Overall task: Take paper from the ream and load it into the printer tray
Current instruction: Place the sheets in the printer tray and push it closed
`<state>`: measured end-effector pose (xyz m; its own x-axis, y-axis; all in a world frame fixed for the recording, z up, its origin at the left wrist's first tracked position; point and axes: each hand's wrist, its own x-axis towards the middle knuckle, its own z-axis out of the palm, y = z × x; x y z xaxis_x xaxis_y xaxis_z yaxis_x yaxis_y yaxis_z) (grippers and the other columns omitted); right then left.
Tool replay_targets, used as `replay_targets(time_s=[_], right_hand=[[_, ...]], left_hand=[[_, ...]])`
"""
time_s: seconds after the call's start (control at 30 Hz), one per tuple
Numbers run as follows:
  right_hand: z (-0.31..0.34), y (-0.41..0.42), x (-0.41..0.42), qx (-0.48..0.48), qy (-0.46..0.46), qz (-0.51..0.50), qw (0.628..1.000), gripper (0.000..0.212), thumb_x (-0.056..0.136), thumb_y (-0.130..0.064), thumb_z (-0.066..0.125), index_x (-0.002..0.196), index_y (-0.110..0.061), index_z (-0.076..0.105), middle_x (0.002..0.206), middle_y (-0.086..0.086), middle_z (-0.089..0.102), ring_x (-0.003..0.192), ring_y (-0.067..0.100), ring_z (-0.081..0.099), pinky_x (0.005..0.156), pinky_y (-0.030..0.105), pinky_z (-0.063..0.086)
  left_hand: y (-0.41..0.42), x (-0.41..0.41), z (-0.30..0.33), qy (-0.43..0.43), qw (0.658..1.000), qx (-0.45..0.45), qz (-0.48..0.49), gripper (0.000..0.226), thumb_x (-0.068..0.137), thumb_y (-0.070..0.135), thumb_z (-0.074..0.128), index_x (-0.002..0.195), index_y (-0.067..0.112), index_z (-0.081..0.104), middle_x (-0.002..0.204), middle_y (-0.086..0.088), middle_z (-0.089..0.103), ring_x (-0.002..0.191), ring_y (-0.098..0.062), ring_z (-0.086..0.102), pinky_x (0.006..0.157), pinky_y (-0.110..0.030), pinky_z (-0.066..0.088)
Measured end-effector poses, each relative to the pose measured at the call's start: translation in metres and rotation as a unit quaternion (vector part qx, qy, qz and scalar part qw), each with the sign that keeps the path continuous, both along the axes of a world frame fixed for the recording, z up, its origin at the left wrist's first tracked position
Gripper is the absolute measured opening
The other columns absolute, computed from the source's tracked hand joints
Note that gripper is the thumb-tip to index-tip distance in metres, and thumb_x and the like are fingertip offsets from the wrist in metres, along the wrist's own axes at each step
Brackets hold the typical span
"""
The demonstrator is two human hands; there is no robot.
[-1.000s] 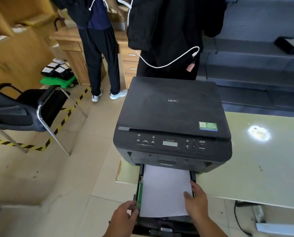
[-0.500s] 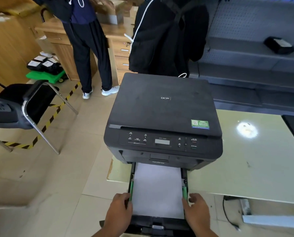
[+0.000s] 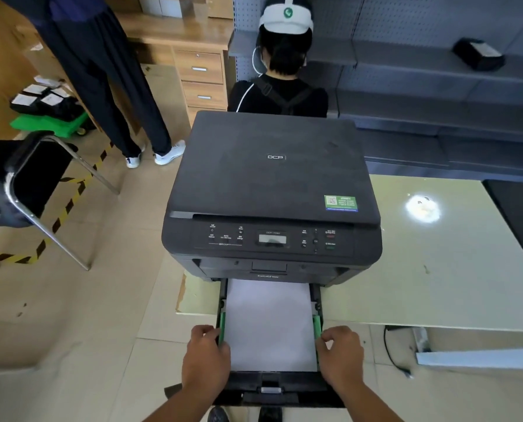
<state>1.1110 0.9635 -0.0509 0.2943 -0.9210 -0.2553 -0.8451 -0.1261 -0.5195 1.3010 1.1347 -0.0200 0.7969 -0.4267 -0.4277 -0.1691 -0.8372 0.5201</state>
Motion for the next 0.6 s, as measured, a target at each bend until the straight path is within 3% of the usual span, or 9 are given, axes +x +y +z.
replay_targets(time_s=[0.17, 0.33, 0.6], right_hand=[[0.004, 0.0, 0.002, 0.009, 0.014, -0.006, 1.0, 0.028, 0.077, -0.009, 0.075, 0.065, -0.029, 0.059, 0.087, 0.001, 0.071, 0.087, 0.027, 0.064, 0.082, 0.04, 0.051], [0.007, 0.003, 0.008, 0.024, 0.007, -0.026, 0.999, 0.029, 0.077, -0.007, 0.076, 0.064, -0.027, 0.059, 0.087, 0.002, 0.071, 0.089, 0.028, 0.062, 0.08, 0.038, 0.048], [0.011, 0.007, 0.011, 0.01, 0.011, -0.019, 1.0, 0.03, 0.078, -0.005, 0.075, 0.064, -0.025, 0.057, 0.086, 0.004, 0.069, 0.088, 0.029, 0.06, 0.08, 0.039, 0.047]], left_hand=[[-0.001, 0.002, -0.004, 0.044, 0.999, -0.025, 0.011, 0.038, 0.088, 0.011, 0.053, 0.125, 0.001, 0.055, 0.138, -0.011, 0.042, 0.106, -0.021, 0.055, 0.097, -0.03, 0.043], [-0.003, -0.001, -0.002, 0.06, 0.996, -0.056, 0.017, 0.041, 0.087, 0.009, 0.052, 0.128, 0.0, 0.051, 0.142, -0.011, 0.034, 0.072, -0.002, 0.045, 0.079, -0.02, 0.037], [0.0, 0.001, -0.003, 0.065, 0.995, -0.072, 0.0, 0.045, 0.087, 0.012, 0.053, 0.131, 0.004, 0.049, 0.144, -0.008, 0.03, 0.071, 0.01, 0.041, 0.079, -0.02, 0.036]])
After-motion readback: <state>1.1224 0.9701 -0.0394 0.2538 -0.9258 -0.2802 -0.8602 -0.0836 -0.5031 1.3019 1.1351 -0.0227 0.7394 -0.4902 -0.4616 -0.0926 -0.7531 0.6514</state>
